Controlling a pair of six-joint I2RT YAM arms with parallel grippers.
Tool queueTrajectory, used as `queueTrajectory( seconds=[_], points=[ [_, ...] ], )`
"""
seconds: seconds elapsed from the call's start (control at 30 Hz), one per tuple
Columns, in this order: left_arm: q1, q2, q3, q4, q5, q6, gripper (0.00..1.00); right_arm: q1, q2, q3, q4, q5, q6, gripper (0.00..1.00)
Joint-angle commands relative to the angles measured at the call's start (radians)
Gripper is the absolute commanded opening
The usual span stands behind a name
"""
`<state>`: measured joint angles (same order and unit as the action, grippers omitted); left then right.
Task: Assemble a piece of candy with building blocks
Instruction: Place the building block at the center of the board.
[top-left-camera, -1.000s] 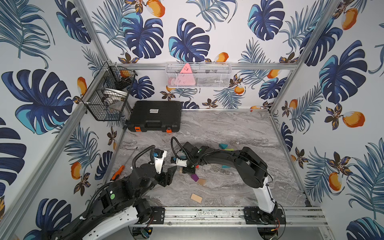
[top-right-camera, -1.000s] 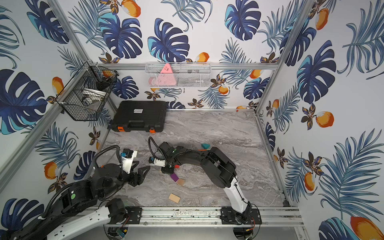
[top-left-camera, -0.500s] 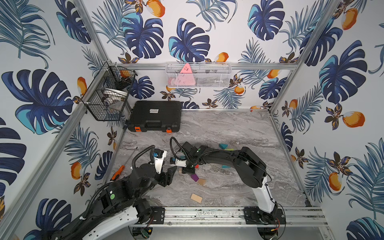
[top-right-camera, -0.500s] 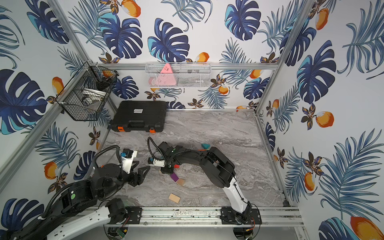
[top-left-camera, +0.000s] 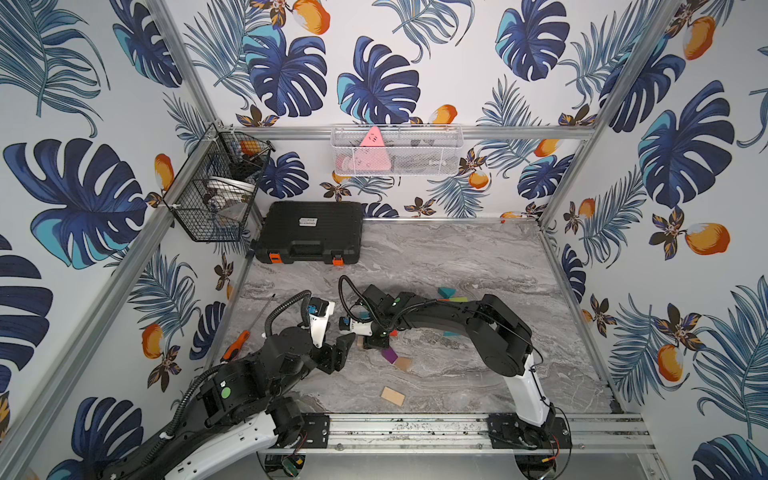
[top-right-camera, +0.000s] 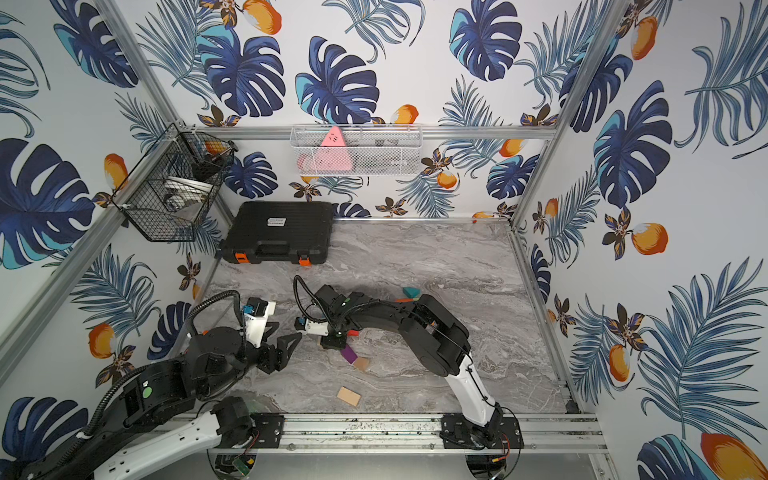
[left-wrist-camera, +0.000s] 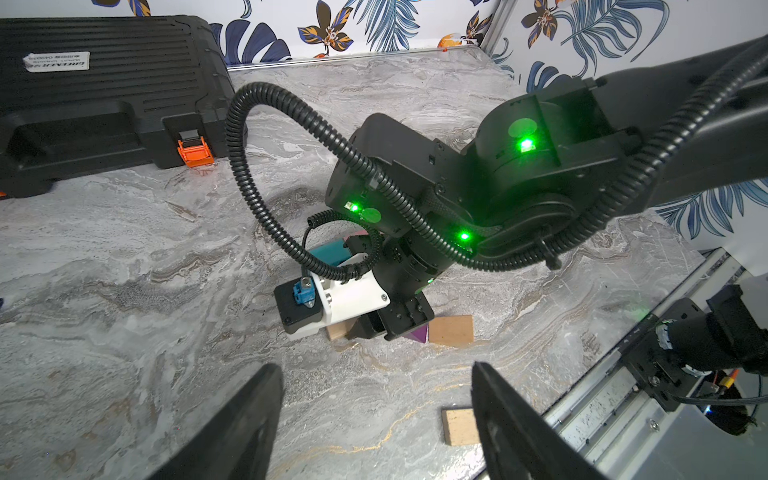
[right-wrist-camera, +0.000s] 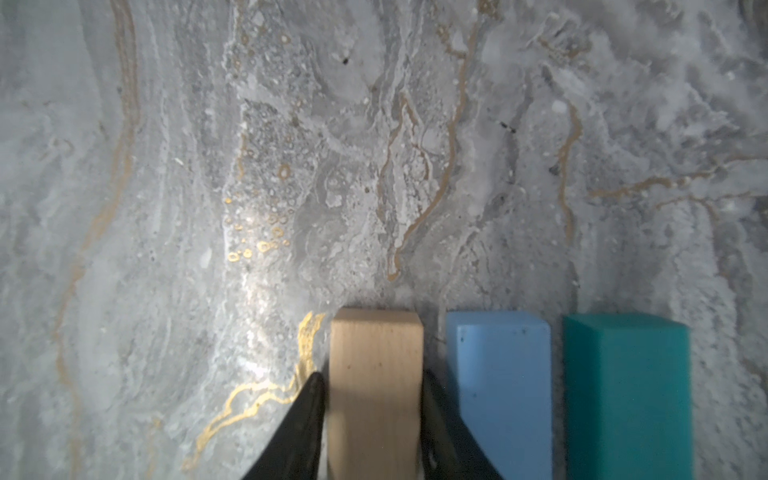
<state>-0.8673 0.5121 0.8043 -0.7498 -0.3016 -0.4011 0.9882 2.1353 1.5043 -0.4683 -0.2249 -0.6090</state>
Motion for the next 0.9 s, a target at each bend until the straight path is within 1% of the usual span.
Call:
queueTrajectory(
  seconds=[0.0, 0.27, 0.33, 0.53, 0.6, 0.7, 0.8, 0.87],
  points=[
    [0.002, 0.004, 0.001, 0.017, -0.001, -0.001, 0.77, 0.001, -0.025, -0.011, -0.030, 0.000, 0.022, 0.43],
    [0.002, 0.010, 0.003, 0.015, -0.011, -0.004, 0.78, 0.001, -0.106, -0.053, 0.035, -0.074, 0.046, 0.50],
    [0.002, 0.014, 0.003, 0.015, -0.013, -0.005, 0.78, 0.001, -0.151, -0.061, 0.043, -0.089, 0.052, 0.51],
    [0.003, 0.026, 0.003, 0.011, -0.019, -0.005, 0.78, -0.011, -0.260, -0.135, 0.097, -0.080, 0.103, 0.52],
    [0.002, 0.029, 0.002, 0.012, -0.020, -0.009, 0.79, -0.028, -0.322, -0.194, 0.145, -0.077, 0.147, 0.52],
    [0.002, 0.035, -0.002, 0.013, 0.003, -0.023, 0.80, -0.063, -0.457, -0.325, 0.253, -0.063, 0.246, 0.54],
    [0.001, 0.077, 0.018, -0.011, 0.061, -0.063, 0.80, -0.115, -0.632, -0.516, 0.392, -0.055, 0.355, 0.56],
    [0.000, 0.133, 0.043, -0.034, 0.136, -0.081, 0.82, -0.159, -0.762, -0.648, 0.491, -0.035, 0.426, 0.59]
  ],
)
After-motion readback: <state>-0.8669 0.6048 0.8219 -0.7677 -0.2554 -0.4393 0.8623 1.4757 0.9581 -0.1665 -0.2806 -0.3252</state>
